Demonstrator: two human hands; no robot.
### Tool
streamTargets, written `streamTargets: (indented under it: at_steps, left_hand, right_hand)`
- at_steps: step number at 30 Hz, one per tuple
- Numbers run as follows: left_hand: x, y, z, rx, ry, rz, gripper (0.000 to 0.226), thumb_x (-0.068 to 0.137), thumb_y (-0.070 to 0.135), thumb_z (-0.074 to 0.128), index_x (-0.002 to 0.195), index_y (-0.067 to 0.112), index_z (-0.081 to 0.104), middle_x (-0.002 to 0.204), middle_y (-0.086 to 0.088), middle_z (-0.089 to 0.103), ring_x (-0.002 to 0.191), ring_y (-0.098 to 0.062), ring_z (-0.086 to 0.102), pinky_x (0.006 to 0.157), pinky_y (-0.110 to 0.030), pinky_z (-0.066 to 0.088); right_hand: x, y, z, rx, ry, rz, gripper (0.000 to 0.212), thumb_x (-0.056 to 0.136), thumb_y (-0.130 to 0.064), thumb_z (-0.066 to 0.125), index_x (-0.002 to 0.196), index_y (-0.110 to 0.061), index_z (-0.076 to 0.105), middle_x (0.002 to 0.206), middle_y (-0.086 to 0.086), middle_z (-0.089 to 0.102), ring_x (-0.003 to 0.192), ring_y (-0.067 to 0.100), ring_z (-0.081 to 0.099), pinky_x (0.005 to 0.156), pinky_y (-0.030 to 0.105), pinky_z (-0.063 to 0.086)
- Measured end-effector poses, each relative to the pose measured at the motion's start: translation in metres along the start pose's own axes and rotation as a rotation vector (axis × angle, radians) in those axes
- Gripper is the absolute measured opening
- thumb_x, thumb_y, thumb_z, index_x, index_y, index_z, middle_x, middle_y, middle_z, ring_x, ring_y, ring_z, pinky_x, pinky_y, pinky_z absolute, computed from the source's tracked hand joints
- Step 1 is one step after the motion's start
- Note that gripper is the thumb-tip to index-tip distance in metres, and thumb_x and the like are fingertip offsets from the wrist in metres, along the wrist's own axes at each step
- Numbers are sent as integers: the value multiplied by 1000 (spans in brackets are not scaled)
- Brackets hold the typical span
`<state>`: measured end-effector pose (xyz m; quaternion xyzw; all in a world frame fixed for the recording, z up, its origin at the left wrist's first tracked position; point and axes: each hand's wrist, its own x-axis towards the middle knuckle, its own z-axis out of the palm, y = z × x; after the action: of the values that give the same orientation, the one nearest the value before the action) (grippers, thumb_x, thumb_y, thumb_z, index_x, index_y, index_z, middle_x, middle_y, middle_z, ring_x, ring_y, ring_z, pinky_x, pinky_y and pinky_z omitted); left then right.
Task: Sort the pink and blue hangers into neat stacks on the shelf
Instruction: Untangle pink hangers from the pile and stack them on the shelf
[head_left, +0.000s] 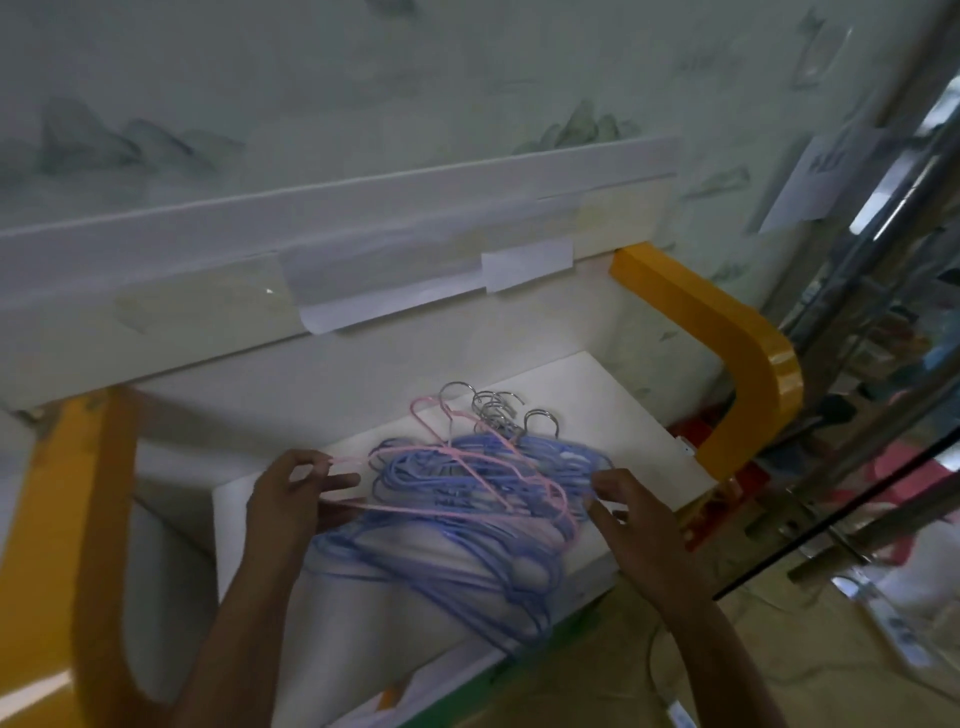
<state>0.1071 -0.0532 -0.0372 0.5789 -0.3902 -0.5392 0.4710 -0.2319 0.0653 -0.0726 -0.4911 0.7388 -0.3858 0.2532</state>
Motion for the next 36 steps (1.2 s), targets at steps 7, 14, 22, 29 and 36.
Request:
streamTargets:
  at_steps: [7, 14, 22, 29, 36]
  left_hand:
    - [-20, -12, -15, -209, 25, 49, 11, 100, 10, 49, 92, 14, 55, 83, -9, 76, 69, -24, 74, 57, -33, 60]
    - [-16, -7, -16, -220, 18, 81, 10, 100, 10, 49, 94, 14, 56, 86, -11, 76, 69, -31, 73, 59, -32, 60]
    - [-3, 0, -6, -261, 5, 128, 4, 100, 9, 50, 100, 8, 54, 87, -16, 75, 70, -35, 73, 64, -35, 61]
    - [-6, 2, 0, -258, 2, 135, 5, 99, 10, 53, 100, 8, 57, 93, -22, 73, 81, -39, 72, 68, -38, 61]
    - [-37, 4, 8, -282, 14, 156, 8, 100, 11, 51, 96, 12, 58, 87, -16, 75, 73, -32, 72, 62, -31, 60]
  right_hand:
    - [-10, -2, 18, -43, -40, 73, 17, 94, -30, 63, 109, -21, 62, 102, -7, 64, 95, 9, 61, 74, 16, 41]
    - [7, 2, 34, -218, -43, 111, 16, 90, -25, 68, 103, -17, 67, 93, -5, 61, 89, 15, 63, 75, 20, 39]
    - [21, 8, 20, -292, -13, 62, 14, 87, -12, 67, 98, -18, 74, 98, 4, 71, 86, 23, 68, 82, 41, 56]
    - [21, 7, 3, -108, 49, 42, 16, 94, -9, 57, 92, -19, 69, 81, 1, 72, 65, 13, 70, 60, 29, 59]
    - [-3, 11, -20, 445, 53, 21, 9, 94, -6, 60, 94, -10, 69, 78, 14, 72, 72, 32, 73, 63, 39, 61]
